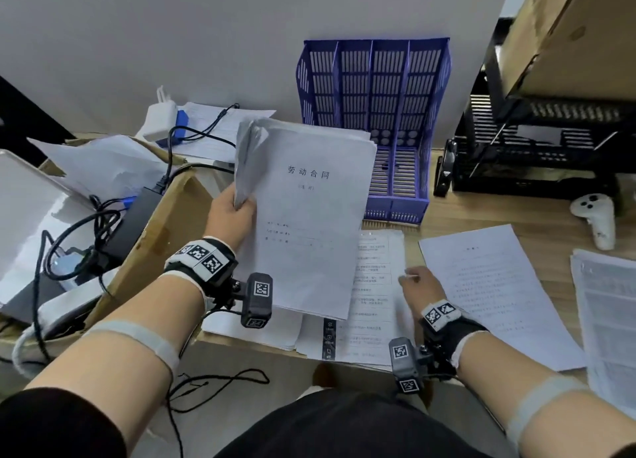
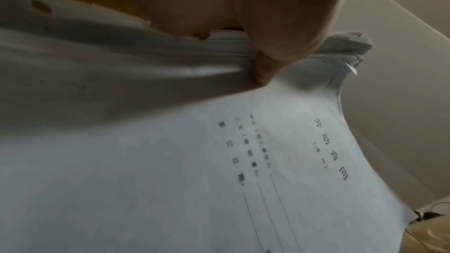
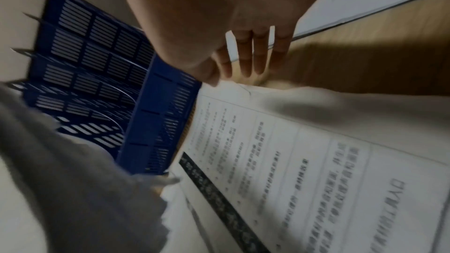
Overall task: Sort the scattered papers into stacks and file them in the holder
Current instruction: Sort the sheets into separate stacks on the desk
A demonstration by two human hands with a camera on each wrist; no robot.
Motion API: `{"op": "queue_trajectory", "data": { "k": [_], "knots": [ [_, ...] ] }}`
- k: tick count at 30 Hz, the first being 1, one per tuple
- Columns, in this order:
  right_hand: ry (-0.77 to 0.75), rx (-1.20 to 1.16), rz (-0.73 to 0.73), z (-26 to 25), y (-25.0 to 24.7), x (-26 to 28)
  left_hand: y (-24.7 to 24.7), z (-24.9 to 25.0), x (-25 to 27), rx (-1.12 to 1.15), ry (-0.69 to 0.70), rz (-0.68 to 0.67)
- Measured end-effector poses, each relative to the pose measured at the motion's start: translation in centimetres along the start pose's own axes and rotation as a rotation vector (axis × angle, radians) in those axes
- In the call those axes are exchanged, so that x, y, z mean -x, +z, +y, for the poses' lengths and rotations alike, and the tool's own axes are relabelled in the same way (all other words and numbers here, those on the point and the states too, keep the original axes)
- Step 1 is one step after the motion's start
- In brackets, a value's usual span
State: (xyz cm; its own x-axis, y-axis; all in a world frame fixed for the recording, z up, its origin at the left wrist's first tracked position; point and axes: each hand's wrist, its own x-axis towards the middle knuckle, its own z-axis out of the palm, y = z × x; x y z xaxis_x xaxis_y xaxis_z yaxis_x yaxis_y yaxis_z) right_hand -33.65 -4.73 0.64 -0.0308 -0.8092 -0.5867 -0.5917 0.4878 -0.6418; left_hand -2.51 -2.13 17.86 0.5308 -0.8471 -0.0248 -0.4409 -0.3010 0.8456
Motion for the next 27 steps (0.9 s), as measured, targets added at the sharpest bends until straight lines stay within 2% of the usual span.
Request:
{"op": "queue_trajectory", "data": {
  "k": [3, 6, 10, 12, 14, 17, 20, 23, 27],
  "knots": [
    [0.067, -0.49, -0.267, -2.8, -1.6, 3.0, 2.6, -0.6, 0.1, 0.035, -0.085, -0.17],
    [0.103, -0.626, -0.427, -3.3, -2.8, 4.8, 6.1, -2.6, 0.8, -0.043, -0.189, -0.304],
    [0.176, -0.683, -0.363, -1.9, -3.8, 5.9, 9.9, -4.8, 2.4, -0.12, -0.266, -0.44],
    [0.184, -0.545, -0.255, 0.0, -4.0, 5.6, 11.0, -6.2, 2.9, -0.059, -0.368, -0.491],
    [0.183, -0.208, -0.156, 1.8, -4.3, 5.3, 11.6, -7.6, 3.5, -0.032, -0.46, -0.547],
    [0.215, 0.097, -0.128, 3.9, -4.0, 5.1, 12.0, -8.9, 4.6, -0.204, -0.374, -0.663],
    [0.201, 0.182, -0.067, 5.4, -3.3, 4.9, 12.5, -9.2, 5.8, -0.343, -0.246, -0.749],
    [0.164, 0.225, -0.031, 6.0, -2.6, 4.5, 13.0, -9.6, 6.2, -0.414, -0.198, -0.749],
    [0.143, 0.264, -0.06, 5.8, -2.1, 4.6, 13.4, -9.8, 6.4, -0.456, -0.236, -0.77]
  ]
}}
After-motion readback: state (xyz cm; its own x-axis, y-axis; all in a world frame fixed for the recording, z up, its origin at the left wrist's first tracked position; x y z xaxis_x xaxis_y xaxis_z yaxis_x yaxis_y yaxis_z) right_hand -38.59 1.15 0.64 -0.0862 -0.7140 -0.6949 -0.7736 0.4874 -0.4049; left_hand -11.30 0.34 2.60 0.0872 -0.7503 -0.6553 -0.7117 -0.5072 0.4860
